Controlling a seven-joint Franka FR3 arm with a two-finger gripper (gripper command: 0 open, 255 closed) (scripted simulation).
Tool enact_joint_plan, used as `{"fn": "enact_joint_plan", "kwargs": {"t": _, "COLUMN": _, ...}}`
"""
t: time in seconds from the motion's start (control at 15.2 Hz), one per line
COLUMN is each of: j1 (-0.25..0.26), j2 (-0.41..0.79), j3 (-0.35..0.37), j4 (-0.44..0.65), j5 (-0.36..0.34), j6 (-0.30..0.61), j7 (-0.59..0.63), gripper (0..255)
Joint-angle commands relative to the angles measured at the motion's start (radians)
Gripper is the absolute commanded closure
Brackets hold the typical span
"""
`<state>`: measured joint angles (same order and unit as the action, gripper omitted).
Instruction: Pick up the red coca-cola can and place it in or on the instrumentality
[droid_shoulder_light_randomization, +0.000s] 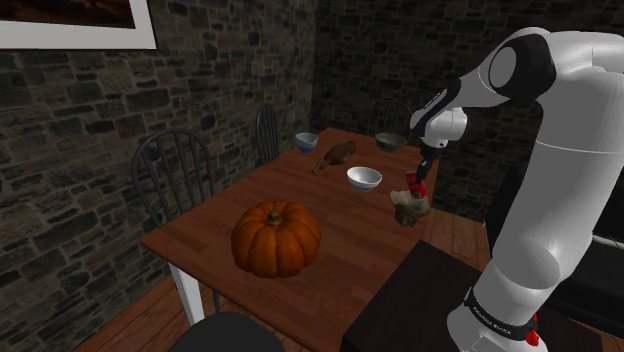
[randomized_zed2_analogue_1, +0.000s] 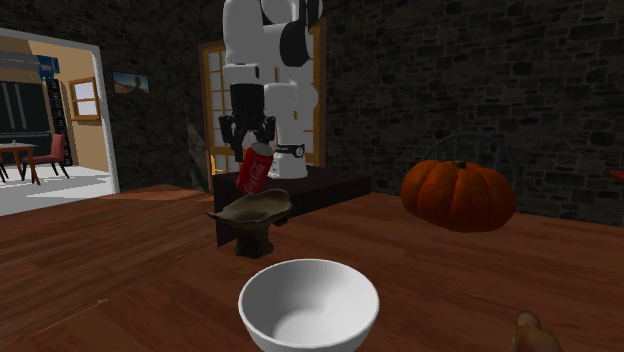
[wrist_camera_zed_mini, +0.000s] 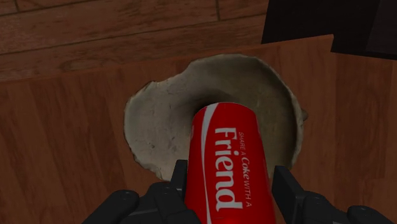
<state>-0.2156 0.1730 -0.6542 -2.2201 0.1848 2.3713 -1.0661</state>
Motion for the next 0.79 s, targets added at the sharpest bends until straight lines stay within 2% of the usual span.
{"fn": "enact_joint_plan", "kwargs": {"t": 0.0, "j1": 0.000, "j2": 0.003, "j3": 0.001, "j4": -0.001, "j5": 0.003, "j6": 0.004, "j7": -0.002, "gripper": 255}}
{"fn": "enact_joint_plan", "kwargs": {"t": 0.33, "j1": 0.000, "j2": 0.003, "j3": 0.001, "j4": -0.001, "j5": 0.003, "j6": 0.004, "j7": -0.002, "gripper": 255}}
{"fn": "enact_joint_plan", "kwargs": {"t": 0.4, "j1": 0.000, "j2": 0.003, "j3": 0.001, "j4": -0.001, "j5": 0.003, "j6": 0.004, "j7": -0.002, "gripper": 0}}
{"fn": "enact_joint_plan", "kwargs": {"t": 0.73, "j1": 0.000, "j2": 0.003, "j3": 0.001, "j4": -0.001, "j5": 0.004, "j6": 0.004, "j7": -0.002, "gripper": 0}}
